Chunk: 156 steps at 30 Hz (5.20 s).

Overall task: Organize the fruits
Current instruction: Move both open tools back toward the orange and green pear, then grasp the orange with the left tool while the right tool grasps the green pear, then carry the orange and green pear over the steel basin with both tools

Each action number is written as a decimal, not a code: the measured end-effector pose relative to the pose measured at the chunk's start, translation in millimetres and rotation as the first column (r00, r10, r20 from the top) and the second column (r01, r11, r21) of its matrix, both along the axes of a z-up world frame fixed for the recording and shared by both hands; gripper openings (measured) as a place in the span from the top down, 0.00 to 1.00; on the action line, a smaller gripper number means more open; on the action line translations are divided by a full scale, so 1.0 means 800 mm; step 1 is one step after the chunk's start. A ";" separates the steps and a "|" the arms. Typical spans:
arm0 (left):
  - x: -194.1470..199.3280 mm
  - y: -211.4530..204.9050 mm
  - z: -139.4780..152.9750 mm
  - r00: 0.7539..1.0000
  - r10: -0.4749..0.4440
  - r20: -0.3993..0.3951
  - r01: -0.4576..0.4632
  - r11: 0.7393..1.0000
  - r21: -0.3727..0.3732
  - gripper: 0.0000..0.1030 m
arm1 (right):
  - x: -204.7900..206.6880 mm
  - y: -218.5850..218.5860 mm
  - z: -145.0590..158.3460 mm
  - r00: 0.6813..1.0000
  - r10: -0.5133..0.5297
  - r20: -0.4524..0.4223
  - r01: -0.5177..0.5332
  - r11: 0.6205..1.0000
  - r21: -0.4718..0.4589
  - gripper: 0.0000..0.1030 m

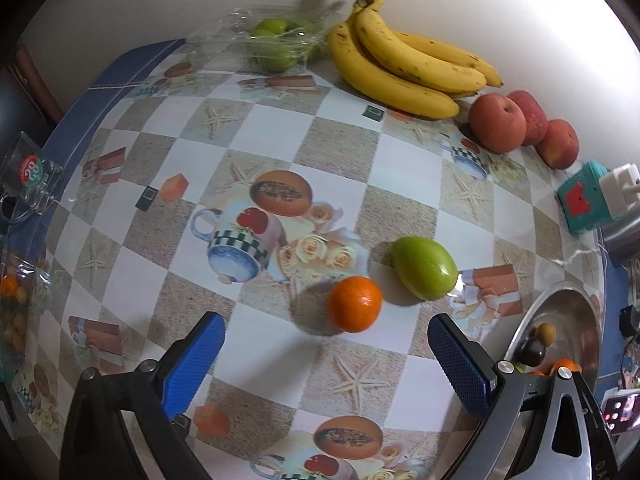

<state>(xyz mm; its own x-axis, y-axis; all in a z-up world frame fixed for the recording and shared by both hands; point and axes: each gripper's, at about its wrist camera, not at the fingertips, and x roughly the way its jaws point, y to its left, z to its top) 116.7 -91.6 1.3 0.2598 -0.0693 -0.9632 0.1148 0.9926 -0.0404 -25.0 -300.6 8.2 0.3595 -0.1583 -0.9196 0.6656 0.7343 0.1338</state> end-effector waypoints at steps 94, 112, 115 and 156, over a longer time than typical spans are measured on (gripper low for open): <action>0.080 0.102 -0.032 0.987 0.155 -0.046 -0.161 0.916 -0.368 0.65 | 0.169 0.126 -0.062 0.967 0.250 0.049 -0.254 0.963 0.090 0.20; 0.081 0.098 -0.034 0.988 0.150 -0.046 -0.157 0.918 -0.364 0.65 | 0.176 0.134 -0.073 0.965 0.262 0.033 -0.264 0.961 0.080 0.52; 0.080 0.098 -0.032 0.988 0.148 -0.041 -0.153 0.919 -0.362 0.65 | 0.174 0.135 -0.071 0.964 0.263 0.037 -0.265 0.961 0.081 0.52; -0.042 0.024 0.075 0.987 -0.124 0.106 0.152 0.933 -0.327 0.65 | -0.014 0.101 0.020 0.992 0.107 0.070 -0.110 0.993 0.043 0.52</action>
